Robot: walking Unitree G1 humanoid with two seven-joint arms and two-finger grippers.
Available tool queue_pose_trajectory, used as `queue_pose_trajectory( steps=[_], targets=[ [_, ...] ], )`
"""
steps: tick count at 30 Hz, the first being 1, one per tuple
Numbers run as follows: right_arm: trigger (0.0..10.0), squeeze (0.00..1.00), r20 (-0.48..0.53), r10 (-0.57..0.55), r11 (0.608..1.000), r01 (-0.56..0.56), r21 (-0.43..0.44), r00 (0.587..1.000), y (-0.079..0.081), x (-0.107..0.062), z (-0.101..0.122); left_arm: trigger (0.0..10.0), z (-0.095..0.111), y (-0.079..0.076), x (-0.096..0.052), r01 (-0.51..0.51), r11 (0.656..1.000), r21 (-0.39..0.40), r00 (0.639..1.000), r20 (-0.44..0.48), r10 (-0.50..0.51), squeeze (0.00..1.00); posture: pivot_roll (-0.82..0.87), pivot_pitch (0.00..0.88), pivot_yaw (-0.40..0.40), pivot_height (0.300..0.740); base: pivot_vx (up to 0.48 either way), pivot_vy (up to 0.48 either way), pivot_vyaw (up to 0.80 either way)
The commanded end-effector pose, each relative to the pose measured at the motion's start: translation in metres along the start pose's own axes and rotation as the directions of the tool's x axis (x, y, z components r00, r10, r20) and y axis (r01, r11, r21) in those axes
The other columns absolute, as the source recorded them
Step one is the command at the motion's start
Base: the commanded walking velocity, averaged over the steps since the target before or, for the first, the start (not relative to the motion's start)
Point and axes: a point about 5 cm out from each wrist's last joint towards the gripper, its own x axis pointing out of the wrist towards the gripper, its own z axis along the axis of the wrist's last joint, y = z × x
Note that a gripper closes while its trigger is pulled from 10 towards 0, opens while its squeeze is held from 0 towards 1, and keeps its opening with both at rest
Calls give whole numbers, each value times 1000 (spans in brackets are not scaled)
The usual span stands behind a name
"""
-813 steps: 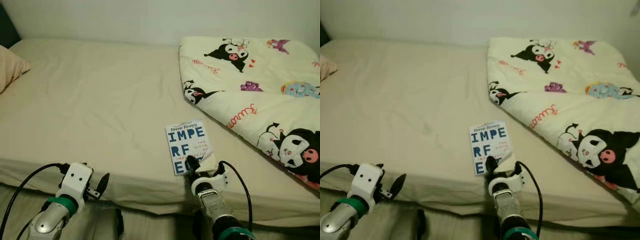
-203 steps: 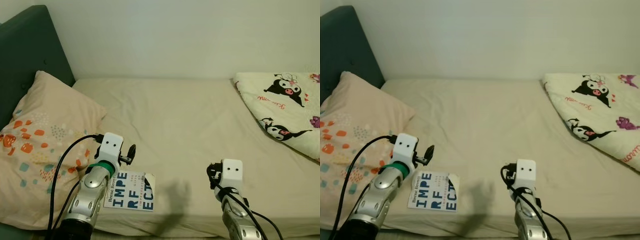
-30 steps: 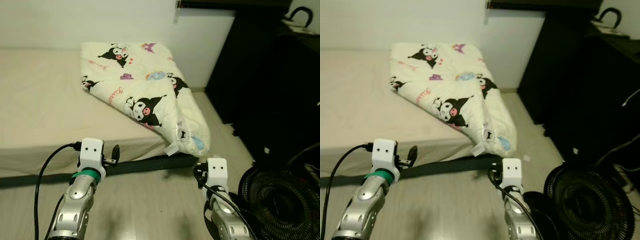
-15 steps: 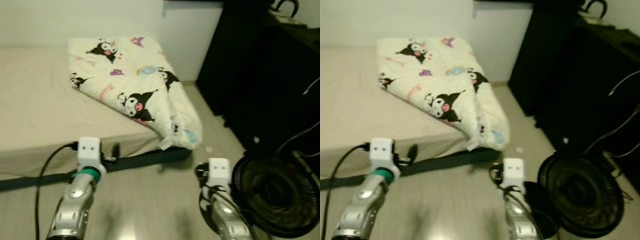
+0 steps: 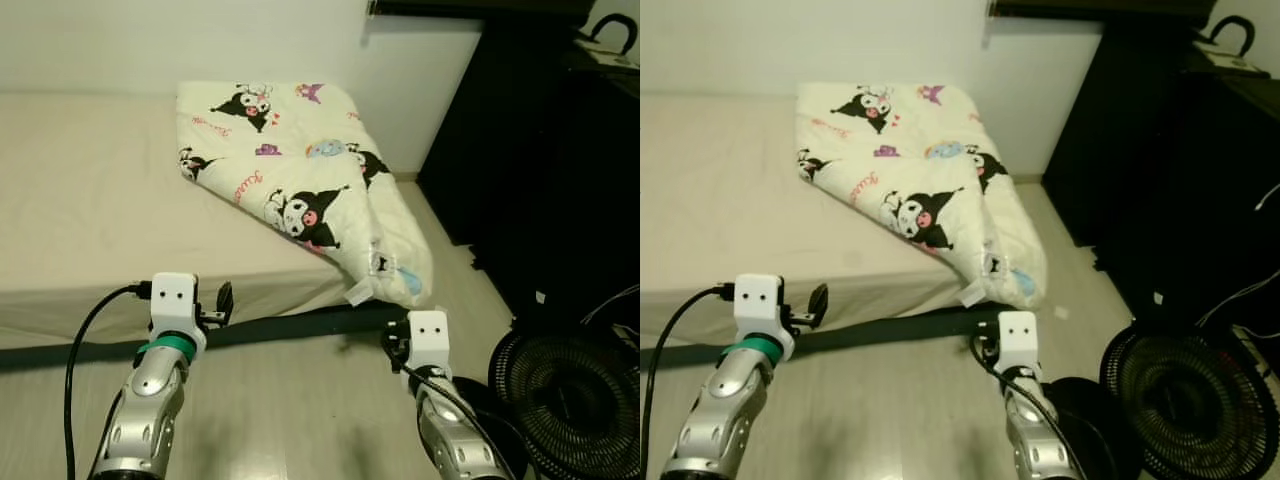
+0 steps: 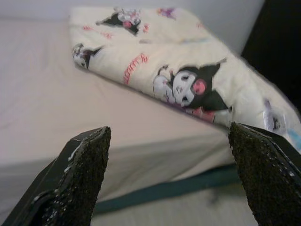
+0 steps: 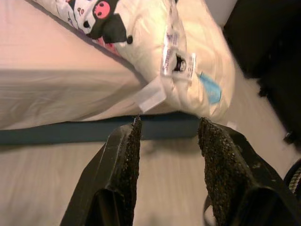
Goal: Clean up the room
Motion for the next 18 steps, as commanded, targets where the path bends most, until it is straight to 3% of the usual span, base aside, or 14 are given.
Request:
queue_pose_trajectory(
  steps=[1,18],
  targets=[
    [10000,0,-18,10,1000,-9,26,1000,4,0,-3,10000,-6,7,-2,-26,1000,6,999,-19,26,0,85,0,-16,740,345,0,0],
    [10000,0,-23,18,999,-17,34,1000,5,4,-1,10000,-6,9,-3,-46,999,0,999,-13,46,0,91,0,-34,740,348,0,0]
  ],
)
